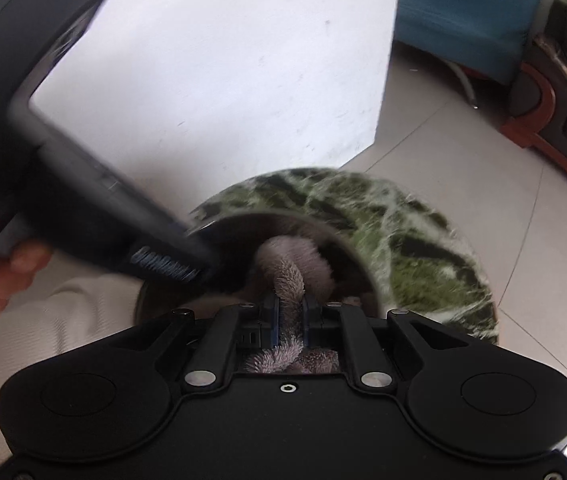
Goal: Clean bowl
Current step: 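Wipe the pink towel along the bowl wall with the right gripper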
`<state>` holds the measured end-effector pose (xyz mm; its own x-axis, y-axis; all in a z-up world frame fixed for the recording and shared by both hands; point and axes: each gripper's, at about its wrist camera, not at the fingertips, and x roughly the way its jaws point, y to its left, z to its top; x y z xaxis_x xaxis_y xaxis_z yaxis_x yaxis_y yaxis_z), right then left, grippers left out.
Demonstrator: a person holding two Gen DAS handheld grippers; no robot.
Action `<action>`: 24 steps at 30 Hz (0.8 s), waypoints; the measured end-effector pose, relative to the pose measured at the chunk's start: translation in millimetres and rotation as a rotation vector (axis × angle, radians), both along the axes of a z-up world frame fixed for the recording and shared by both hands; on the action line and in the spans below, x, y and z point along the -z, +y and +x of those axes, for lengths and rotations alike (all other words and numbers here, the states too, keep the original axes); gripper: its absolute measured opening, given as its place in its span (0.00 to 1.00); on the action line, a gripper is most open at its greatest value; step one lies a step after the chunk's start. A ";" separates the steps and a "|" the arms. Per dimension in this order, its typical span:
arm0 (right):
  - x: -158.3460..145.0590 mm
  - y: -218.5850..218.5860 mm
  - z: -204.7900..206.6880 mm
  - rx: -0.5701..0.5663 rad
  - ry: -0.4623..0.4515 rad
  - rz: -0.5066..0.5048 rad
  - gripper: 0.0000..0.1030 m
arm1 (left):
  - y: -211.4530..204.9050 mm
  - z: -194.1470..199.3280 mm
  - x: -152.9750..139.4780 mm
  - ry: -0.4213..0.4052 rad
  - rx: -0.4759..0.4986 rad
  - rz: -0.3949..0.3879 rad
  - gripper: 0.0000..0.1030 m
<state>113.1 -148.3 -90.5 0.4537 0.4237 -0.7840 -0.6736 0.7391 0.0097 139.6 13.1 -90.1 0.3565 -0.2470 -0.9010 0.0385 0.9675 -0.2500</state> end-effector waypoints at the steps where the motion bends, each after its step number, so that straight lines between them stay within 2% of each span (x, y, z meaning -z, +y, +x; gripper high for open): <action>1: -1.1 -2.2 3.4 0.012 -0.008 -0.005 0.09 | -0.4 0.0 -0.2 -0.001 0.000 0.001 0.14; 6: 3.3 -14.9 -9.0 0.040 0.029 -0.011 0.10 | -0.1 -0.7 0.6 -0.003 -0.005 -0.003 0.14; 11: 7.6 -9.9 -23.4 0.018 0.082 0.025 0.10 | -2.4 0.5 0.8 -0.003 0.001 0.002 0.14; 15: 3.0 3.5 -17.9 -0.028 0.042 0.019 0.10 | -1.4 0.0 0.9 -0.001 0.001 0.001 0.14; 19: -1.1 -1.3 1.9 0.014 -0.010 -0.006 0.10 | -1.4 -0.4 1.1 0.001 0.003 0.000 0.15; 24: 3.9 -11.9 -5.8 0.032 0.022 -0.025 0.10 | -0.9 -0.9 1.1 -0.001 0.000 -0.003 0.15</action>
<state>107.3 -160.2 -94.4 0.4491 0.3893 -0.8043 -0.6496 0.7602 0.0052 138.7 12.1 -91.2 0.3576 -0.2499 -0.8998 0.0392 0.9667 -0.2529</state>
